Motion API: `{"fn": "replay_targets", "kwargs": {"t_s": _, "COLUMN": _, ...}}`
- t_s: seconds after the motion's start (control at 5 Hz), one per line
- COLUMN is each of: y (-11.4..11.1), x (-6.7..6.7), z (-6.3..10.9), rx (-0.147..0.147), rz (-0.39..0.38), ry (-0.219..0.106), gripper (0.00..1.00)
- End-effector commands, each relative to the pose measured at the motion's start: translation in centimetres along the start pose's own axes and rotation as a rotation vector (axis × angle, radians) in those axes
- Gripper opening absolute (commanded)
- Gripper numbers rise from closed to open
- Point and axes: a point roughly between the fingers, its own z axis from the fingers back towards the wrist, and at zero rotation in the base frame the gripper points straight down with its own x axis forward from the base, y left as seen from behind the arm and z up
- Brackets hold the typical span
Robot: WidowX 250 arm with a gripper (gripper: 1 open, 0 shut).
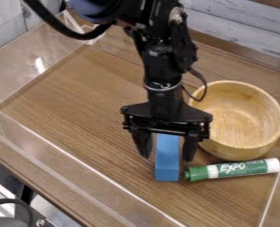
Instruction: Put the blue block in the brown bowl
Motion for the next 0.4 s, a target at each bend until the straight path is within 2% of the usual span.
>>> {"fn": "replay_targets", "kwargs": {"t_s": 0.0, "y": -0.64, "x": 1.11, "z": 1.01, "rx": -0.026, "rz": -0.01, "ry": -0.046, "gripper": 1.0}}
{"fn": "replay_targets", "kwargs": {"t_s": 0.2, "y": -0.64, "x": 1.2, "z": 1.07, "rx": -0.03, "rz": -0.014, "ry": -0.049, "gripper": 1.0}}
